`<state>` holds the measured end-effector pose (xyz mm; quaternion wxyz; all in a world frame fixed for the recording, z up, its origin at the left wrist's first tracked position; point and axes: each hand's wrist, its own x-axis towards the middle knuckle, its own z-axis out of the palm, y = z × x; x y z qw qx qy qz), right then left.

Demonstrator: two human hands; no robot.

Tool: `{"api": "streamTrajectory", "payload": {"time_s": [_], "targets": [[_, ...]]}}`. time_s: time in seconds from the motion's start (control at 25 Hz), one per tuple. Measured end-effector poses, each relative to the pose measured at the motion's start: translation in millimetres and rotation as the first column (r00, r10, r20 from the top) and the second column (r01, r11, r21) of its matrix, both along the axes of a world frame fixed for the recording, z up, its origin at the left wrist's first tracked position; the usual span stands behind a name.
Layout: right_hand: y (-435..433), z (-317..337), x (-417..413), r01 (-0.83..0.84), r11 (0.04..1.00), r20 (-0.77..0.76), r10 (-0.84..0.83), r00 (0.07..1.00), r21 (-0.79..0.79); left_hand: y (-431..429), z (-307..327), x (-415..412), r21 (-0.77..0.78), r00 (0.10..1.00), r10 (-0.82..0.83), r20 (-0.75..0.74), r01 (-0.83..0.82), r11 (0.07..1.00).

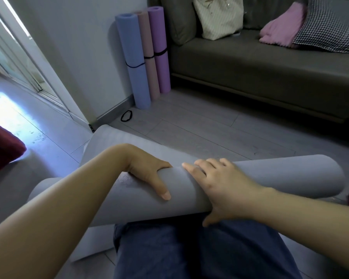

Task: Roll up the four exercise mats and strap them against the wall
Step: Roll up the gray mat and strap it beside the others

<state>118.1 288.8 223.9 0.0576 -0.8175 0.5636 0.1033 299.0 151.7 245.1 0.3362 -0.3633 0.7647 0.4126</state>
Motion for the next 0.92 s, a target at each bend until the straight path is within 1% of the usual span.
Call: {"api": "streamTrajectory", "payload": {"time_s": [0.08,0.12,0.16,0.2,0.24,0.28,0.32,0.36,0.44,0.52,0.64,0.72,0.8,0.84,0.88,0.92], "targets": [[-4.5,-9.4,-0.6,0.003,0.998,0.024,-0.002,1.000,-0.063,3.9,3.1,2.4,-0.055,0.999,-0.013,-0.031,0.011,0.998],[-7.7,-10.8,-1.9,0.001,0.997,0.046,0.003,0.999,-0.072,9.5,4.2,4.4,-0.134,0.999,-0.039,-0.037,0.034,0.990],[-11.7,-10.1,-3.4,-0.002,0.998,0.070,0.007,0.997,-0.068,17.6,4.0,5.9,-0.250,0.997,-0.074,-0.025,0.066,0.966],[-16.9,-7.3,-5.4,-0.004,0.999,0.098,0.008,0.995,-0.046,28.4,2.9,8.1,-0.408,0.992,-0.124,0.002,0.114,0.906],[-23.5,-2.1,-7.2,-0.007,1.000,0.129,0.008,0.992,-0.003,40.7,0.9,10.2,-0.573,0.981,-0.190,0.034,0.175,0.800],[-30.0,5.9,-8.8,-0.015,0.998,0.160,0.005,0.987,0.056,52.8,0.2,12.0,-0.697,0.966,-0.251,0.053,0.216,0.684],[-36.8,15.2,-10.4,-0.026,0.992,0.188,0.003,0.982,0.123,60.7,1.6,13.3,-0.764,0.958,-0.284,0.039,0.211,0.610],[-42.5,24.3,-11.6,-0.040,0.982,0.216,-0.001,0.976,0.186,64.9,6.0,15.0,-0.781,0.957,-0.289,-0.007,0.175,0.599],[-51.2,40.0,-12.4,-0.063,0.949,0.260,-0.020,0.965,0.310,65.0,21.1,22.3,-0.746,0.958,-0.266,-0.104,0.101,0.658],[-54.4,46.4,-10.0,-0.079,0.899,0.278,-0.048,0.959,0.431,63.9,31.4,28.5,-0.678,0.959,-0.245,-0.140,0.087,0.730],[-53.7,41.8,-4.0,-0.110,0.824,0.268,-0.053,0.962,0.557,68.5,27.4,30.1,-0.501,0.966,-0.189,-0.176,0.078,0.862],[-53.0,34.6,-0.1,-0.111,0.786,0.242,-0.051,0.969,0.609,68.3,17.9,30.5,-0.396,0.972,-0.144,-0.183,0.062,0.916],[-51.0,26.8,0.5,-0.085,0.757,0.236,-0.093,0.967,0.648,64.4,12.2,30.8,-0.329,0.981,-0.108,-0.161,0.050,0.943],[-48.3,25.5,-2.5,-0.063,0.758,0.240,-0.126,0.962,0.649,60.7,11.1,29.4,-0.302,0.985,-0.098,-0.142,0.051,0.952],[-43.9,27.7,-6.8,-0.046,0.780,0.250,-0.144,0.958,0.624,55.6,10.1,27.9,-0.277,0.989,-0.092,-0.120,0.056,0.959],[-38.8,32.1,-11.1,-0.031,0.827,0.256,-0.139,0.957,0.562,49.6,10.0,26.4,-0.248,0.991,-0.086,-0.099,0.059,0.967]]}}
